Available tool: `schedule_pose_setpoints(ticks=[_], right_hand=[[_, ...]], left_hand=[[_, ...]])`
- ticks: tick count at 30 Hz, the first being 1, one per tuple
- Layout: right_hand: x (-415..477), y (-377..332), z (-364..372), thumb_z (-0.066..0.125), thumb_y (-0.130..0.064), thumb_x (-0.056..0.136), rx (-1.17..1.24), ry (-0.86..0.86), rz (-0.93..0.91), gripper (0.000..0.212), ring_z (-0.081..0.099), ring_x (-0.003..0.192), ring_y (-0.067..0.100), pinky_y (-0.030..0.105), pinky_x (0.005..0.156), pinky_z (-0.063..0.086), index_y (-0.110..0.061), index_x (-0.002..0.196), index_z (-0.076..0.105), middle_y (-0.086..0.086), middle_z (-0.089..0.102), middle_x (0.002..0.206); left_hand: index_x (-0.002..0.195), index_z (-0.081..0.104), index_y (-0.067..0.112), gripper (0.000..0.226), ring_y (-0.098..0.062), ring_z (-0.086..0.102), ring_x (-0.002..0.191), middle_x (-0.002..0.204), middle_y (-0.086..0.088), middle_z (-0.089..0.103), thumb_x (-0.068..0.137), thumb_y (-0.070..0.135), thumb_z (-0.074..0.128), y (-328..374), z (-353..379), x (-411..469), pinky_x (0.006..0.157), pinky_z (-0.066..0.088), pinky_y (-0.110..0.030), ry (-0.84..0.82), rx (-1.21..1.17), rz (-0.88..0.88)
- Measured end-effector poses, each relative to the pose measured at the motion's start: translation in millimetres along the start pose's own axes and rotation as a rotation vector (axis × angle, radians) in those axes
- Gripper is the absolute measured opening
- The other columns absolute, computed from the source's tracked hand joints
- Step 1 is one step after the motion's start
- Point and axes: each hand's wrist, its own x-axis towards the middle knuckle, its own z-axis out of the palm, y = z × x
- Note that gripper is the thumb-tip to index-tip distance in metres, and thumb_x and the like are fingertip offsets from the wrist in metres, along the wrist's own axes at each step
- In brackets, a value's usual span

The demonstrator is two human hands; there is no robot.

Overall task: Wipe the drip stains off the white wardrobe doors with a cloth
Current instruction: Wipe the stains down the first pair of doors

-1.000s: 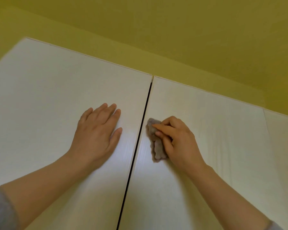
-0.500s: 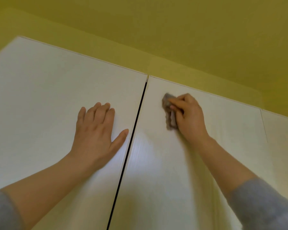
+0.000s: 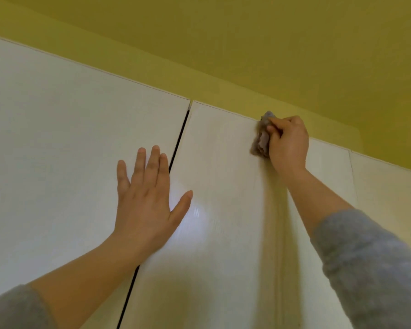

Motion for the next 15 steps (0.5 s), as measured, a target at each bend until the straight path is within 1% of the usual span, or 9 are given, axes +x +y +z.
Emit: schedule_pose_setpoints(ticks=[1,3,6,8,9,10,12,13,15], right_hand=[[4.5,5.9,3.7,0.050,-0.009,0.097,-0.013,-0.010,0.002,0.027,0.050,0.092,0.016,0.004,0.067,0.029,-0.009,0.115,0.071,0.001,0.048,0.099],[2.1,11.3,7.6,0.050,-0.007,0.096,-0.029,-0.028,-0.058,0.028,0.053,0.094,0.020,0.009,0.069,0.030,-0.009,0.114,0.071,0.002,0.049,0.098],[-35.9,9.9,-0.5,0.051,-0.002,0.093,0.011,-0.088,-0.196,0.028,0.056,0.088,0.018,0.008,0.072,0.036,-0.011,0.108,0.073,0.001,0.053,0.095],[-82.7,6.0,-15.8,0.052,0.001,0.090,0.070,-0.153,-0.290,0.030,0.055,0.083,0.008,0.012,0.076,0.041,-0.011,0.105,0.074,-0.003,0.055,0.087],[-107.4,4.5,-25.4,0.053,0.004,0.089,0.089,-0.200,-0.314,0.030,0.054,0.081,-0.001,0.010,0.077,0.041,-0.011,0.104,0.074,-0.007,0.055,0.083],[-128.3,4.0,-34.4,0.054,0.007,0.089,0.100,-0.246,-0.326,0.030,0.055,0.082,-0.005,0.006,0.077,0.040,-0.011,0.103,0.074,-0.012,0.055,0.083],[-149.8,6.6,-48.6,0.056,0.006,0.090,0.096,-0.321,-0.328,0.028,0.055,0.086,-0.007,0.003,0.077,0.040,-0.011,0.103,0.074,-0.015,0.056,0.087],[-148.4,7.4,-52.7,0.056,0.004,0.090,0.082,-0.321,-0.323,0.028,0.055,0.085,-0.004,0.004,0.077,0.040,-0.012,0.103,0.075,-0.013,0.056,0.088],[-124.5,8.4,-54.4,0.056,0.000,0.088,0.036,-0.198,-0.281,0.030,0.053,0.085,0.005,0.007,0.077,0.038,-0.015,0.106,0.075,-0.007,0.055,0.092]], left_hand=[[0.157,0.010,0.006,0.091,-0.025,-0.009,0.153,0.167,-0.009,0.000,0.093,0.070,0.000,-0.2,1.4,0.0,0.119,-0.013,-0.050,0.002,0.003,0.007],[0.158,0.007,0.007,0.092,-0.024,-0.012,0.153,0.167,-0.008,-0.003,0.091,0.070,0.001,0.3,0.2,0.9,0.119,-0.014,-0.049,0.007,0.005,0.007],[0.158,0.007,0.008,0.092,-0.024,-0.013,0.153,0.167,-0.008,-0.003,0.091,0.071,0.002,0.2,-0.3,-0.3,0.119,-0.015,-0.048,0.020,0.010,0.003],[0.158,0.008,0.007,0.093,-0.025,-0.012,0.153,0.167,-0.008,-0.002,0.090,0.071,0.002,-0.7,0.4,0.5,0.119,-0.015,-0.049,0.023,0.008,0.002],[0.158,0.009,0.007,0.093,-0.025,-0.011,0.153,0.167,-0.009,-0.001,0.090,0.071,0.002,-0.5,0.7,0.5,0.120,-0.013,-0.050,0.022,0.013,-0.001],[0.158,0.010,0.007,0.093,-0.026,-0.009,0.153,0.167,-0.010,0.000,0.091,0.070,0.002,-0.2,0.9,0.7,0.120,-0.011,-0.051,0.023,0.023,0.001],[0.157,0.012,0.005,0.092,-0.028,-0.007,0.153,0.166,-0.011,0.002,0.092,0.070,0.004,0.4,1.1,0.8,0.120,-0.009,-0.053,0.023,0.038,0.003],[0.157,0.012,0.005,0.092,-0.029,-0.006,0.153,0.166,-0.012,0.003,0.092,0.069,0.006,0.5,1.0,0.4,0.120,-0.008,-0.053,0.023,0.038,0.004],[0.157,0.013,0.004,0.091,-0.029,-0.005,0.153,0.166,-0.012,0.004,0.092,0.069,0.008,0.8,0.2,0.5,0.120,-0.009,-0.053,0.026,0.033,0.010]])
